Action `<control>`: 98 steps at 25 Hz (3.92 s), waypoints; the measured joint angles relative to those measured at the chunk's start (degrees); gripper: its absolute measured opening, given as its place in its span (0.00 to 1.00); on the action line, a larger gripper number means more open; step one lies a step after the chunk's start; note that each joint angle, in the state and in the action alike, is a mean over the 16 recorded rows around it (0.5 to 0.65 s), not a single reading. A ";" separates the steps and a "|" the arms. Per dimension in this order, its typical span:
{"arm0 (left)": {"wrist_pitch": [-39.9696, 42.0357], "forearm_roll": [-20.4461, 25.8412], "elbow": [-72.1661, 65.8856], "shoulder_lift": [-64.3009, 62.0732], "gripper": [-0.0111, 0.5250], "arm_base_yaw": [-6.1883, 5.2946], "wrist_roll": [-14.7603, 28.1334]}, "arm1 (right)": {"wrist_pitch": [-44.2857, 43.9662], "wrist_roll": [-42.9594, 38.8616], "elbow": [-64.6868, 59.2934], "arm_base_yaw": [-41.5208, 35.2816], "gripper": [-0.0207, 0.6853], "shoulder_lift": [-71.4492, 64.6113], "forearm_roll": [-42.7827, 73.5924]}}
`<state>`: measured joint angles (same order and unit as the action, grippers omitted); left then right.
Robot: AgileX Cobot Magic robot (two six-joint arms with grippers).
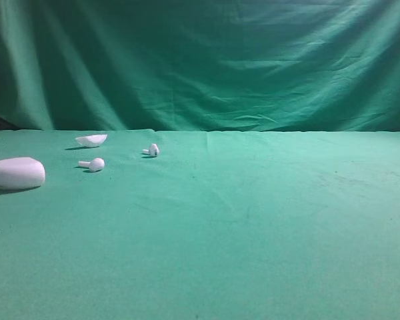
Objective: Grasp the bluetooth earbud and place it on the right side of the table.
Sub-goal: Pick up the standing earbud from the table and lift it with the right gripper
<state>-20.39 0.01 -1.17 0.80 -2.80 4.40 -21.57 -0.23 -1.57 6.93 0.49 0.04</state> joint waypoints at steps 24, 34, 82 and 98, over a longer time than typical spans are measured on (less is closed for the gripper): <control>0.00 -0.01 0.00 0.00 0.02 0.00 0.00 | 19.12 0.11 0.06 0.00 0.03 0.00 0.56; 0.00 -0.01 0.00 0.00 0.02 0.00 0.00 | 20.17 0.55 9.49 0.00 0.03 -8.14 0.20; 0.00 -0.01 0.00 0.00 0.02 0.00 0.00 | -42.41 15.86 121.60 28.86 0.34 -131.98 -5.52; 0.00 -0.01 0.00 0.00 0.02 0.00 0.00 | -35.99 11.44 127.15 29.01 0.53 -140.51 -3.66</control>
<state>-20.39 0.00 -1.17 0.80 -2.80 4.40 -57.55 11.21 125.58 35.94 -140.02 -3.62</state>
